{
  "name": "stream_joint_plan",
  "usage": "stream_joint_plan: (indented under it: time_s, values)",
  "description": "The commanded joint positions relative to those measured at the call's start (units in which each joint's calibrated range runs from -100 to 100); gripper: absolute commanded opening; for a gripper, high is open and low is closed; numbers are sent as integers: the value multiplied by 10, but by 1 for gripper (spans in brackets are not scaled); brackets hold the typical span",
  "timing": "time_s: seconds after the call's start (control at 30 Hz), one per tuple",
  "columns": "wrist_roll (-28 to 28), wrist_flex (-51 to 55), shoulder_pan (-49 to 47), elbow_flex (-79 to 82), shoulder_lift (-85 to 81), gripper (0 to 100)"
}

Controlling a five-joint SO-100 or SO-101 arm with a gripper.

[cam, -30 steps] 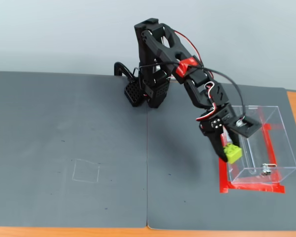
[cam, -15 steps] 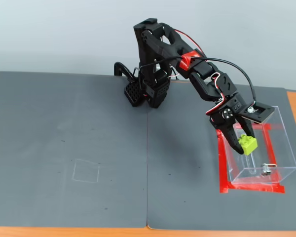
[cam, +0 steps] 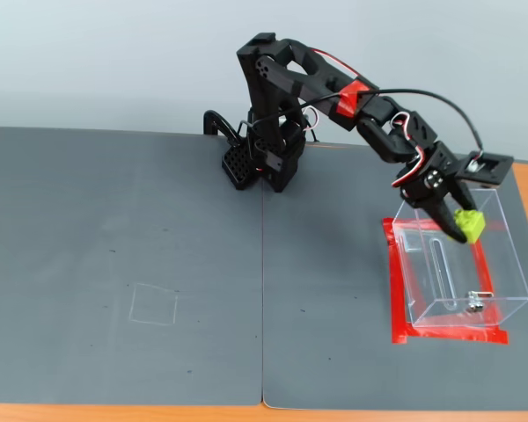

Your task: Pick the green lego block and place it into the transparent box

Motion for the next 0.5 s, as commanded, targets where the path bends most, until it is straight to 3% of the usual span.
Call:
stream_joint_plan:
  time_s: [0.0,0.37,0.47]
  values:
    - [-1,2,-16,-30,-14,10]
    - [-5,-5,-45,-41,40,11]
    - [-4,-5,-47,-43,50,17]
